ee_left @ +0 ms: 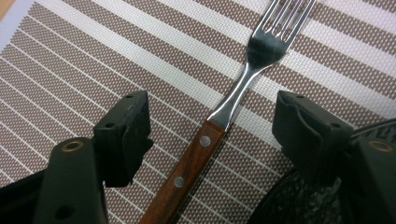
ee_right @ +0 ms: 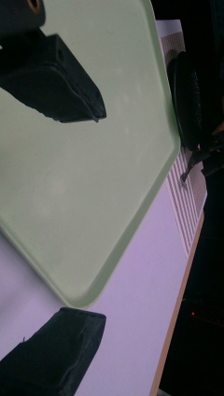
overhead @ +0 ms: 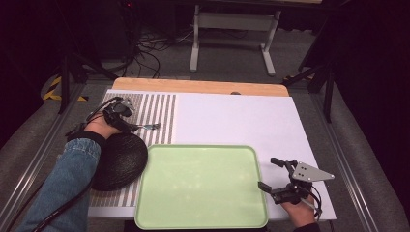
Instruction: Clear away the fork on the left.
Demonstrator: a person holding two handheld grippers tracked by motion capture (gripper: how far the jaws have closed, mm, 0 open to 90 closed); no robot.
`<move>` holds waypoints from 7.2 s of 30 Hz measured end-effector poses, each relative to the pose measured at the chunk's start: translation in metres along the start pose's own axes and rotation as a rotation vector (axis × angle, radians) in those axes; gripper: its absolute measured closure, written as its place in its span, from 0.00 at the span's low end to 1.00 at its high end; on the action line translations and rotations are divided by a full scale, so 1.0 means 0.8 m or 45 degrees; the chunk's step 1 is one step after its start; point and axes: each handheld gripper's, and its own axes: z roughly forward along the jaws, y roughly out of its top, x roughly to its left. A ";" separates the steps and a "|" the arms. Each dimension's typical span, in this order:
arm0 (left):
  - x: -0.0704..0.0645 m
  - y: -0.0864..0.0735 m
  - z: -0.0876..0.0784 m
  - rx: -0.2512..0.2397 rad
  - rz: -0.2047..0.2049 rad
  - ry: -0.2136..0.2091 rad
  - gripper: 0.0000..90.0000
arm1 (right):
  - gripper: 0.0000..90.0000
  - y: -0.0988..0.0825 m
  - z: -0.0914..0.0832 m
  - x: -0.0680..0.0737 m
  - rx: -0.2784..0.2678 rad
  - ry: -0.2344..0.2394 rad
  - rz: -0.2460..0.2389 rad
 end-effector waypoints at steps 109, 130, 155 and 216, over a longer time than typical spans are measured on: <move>-0.018 0.040 -0.069 0.167 -0.172 -0.014 0.87 | 0.05 -0.002 0.000 -0.001 -0.009 0.021 0.019; -0.078 0.056 -0.117 0.062 -0.355 -0.118 0.87 | 0.05 0.001 -0.001 -0.001 -0.015 0.016 0.012; -0.192 0.050 -0.123 -0.013 -0.374 -0.255 0.87 | 0.05 0.005 -0.003 0.000 -0.027 0.023 0.009; -0.282 0.026 -0.035 0.081 -0.487 -0.400 0.87 | 0.05 0.004 0.000 0.002 -0.015 0.039 0.017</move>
